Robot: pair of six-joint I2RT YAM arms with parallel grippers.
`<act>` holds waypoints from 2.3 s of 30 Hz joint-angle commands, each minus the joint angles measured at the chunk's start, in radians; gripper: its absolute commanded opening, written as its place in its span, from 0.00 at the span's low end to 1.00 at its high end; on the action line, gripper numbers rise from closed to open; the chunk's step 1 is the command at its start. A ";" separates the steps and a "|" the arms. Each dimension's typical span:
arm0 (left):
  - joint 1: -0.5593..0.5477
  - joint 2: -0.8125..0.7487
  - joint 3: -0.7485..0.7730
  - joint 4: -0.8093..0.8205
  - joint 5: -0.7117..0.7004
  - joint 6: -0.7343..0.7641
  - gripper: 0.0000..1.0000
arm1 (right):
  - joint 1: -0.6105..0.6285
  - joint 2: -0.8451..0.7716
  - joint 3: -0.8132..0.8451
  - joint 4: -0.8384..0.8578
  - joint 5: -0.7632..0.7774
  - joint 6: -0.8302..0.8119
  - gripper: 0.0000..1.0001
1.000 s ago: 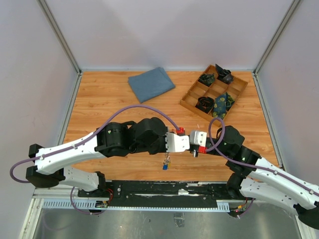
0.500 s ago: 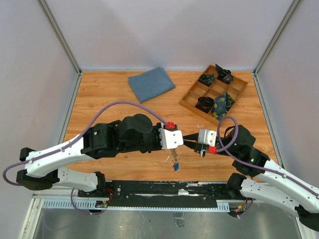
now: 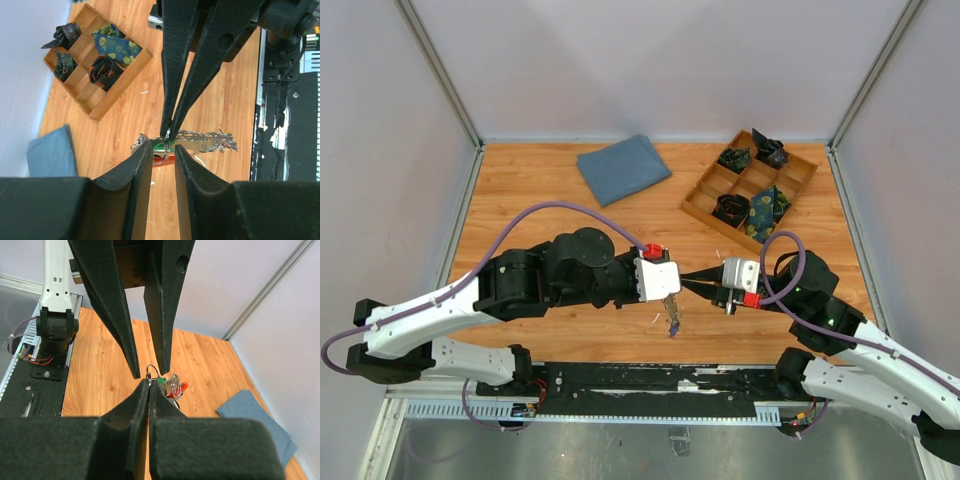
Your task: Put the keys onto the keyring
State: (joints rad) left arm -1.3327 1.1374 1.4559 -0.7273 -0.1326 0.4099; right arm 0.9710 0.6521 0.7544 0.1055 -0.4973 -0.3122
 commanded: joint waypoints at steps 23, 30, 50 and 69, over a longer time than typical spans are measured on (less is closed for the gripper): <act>-0.006 -0.052 -0.071 0.064 0.014 0.023 0.21 | 0.015 -0.029 0.047 0.028 -0.006 0.018 0.01; -0.006 -0.067 -0.082 0.113 -0.033 0.033 0.10 | 0.017 -0.036 0.045 0.044 -0.009 0.034 0.01; -0.006 -0.090 -0.112 0.197 -0.014 0.002 0.01 | 0.023 -0.047 -0.008 0.231 0.070 0.131 0.01; -0.006 -0.134 -0.144 0.306 0.021 -0.009 0.01 | 0.026 0.007 -0.063 0.439 0.142 0.177 0.01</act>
State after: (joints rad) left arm -1.3327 1.0283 1.3254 -0.4953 -0.1463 0.4168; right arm 0.9882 0.6533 0.6952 0.4324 -0.3805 -0.1627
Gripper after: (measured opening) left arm 0.011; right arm 0.012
